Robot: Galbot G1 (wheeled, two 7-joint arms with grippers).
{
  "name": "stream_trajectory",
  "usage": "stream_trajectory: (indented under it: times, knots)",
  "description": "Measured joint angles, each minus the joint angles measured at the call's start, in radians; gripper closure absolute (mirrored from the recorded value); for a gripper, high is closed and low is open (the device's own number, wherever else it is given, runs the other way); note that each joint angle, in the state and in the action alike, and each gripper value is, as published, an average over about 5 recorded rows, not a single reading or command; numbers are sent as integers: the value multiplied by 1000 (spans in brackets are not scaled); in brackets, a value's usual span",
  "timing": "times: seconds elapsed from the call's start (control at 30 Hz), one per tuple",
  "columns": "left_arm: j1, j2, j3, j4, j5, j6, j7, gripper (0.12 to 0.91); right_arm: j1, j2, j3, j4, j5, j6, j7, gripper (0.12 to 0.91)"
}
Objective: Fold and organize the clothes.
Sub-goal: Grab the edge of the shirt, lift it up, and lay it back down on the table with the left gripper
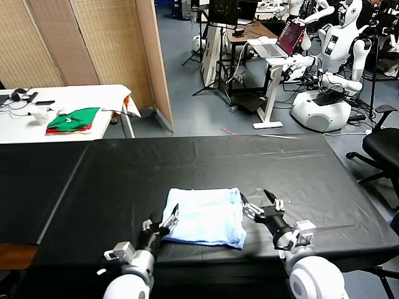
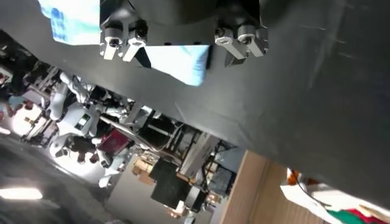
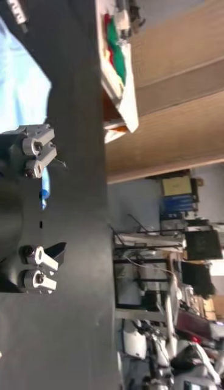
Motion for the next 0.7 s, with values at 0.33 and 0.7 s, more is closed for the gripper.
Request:
stream_trajectory:
  times: [0.33,0.7]
  knots:
    - [-11,-3,-1,38,-50,9,-4,410,-15,4,20,21,1,6,-3,118]
    - [-2,7,3,0,-26,40,-31,857,-30,5,34,33,-5,9,-4,118]
